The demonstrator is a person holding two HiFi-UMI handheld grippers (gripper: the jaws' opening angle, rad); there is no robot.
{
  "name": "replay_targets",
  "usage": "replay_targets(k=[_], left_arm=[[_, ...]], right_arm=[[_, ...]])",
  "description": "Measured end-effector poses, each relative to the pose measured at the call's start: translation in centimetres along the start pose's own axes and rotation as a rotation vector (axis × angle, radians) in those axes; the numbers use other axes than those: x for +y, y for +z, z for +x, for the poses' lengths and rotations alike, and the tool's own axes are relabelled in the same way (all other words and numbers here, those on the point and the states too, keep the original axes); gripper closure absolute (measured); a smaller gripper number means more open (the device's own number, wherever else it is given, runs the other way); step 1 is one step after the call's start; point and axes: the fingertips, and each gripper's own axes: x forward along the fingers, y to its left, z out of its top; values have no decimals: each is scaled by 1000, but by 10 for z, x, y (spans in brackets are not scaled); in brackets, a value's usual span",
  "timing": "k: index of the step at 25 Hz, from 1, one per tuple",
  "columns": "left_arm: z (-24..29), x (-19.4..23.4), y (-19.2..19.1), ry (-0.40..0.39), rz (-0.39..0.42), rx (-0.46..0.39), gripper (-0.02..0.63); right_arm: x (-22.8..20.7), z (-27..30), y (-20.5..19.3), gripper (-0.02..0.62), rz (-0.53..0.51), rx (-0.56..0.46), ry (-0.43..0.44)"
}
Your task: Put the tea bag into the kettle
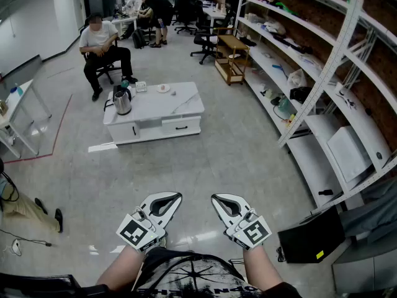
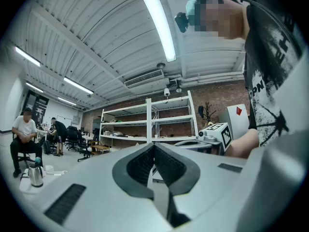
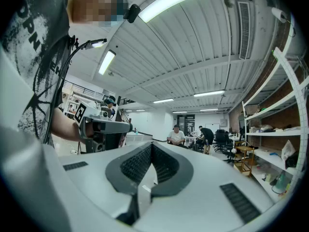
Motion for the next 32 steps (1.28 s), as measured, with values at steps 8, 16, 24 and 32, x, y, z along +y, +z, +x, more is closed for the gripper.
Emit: replay_targets(k=[8, 16, 24, 32], left_arm=[[3, -4, 22, -5, 13, -25, 600], [-1, -8, 15, -2, 19, -3, 600], [-1, -13, 10, -10, 16, 16, 600], [5, -13, 17, -5, 19, 9, 600]], right_arm=[[-4, 1, -2, 588, 1, 19, -13], [-9, -3, -3, 586, 13, 14, -53], [-2, -8, 5, 586, -1, -18, -39], [-3, -11, -1, 586, -8, 2, -43]])
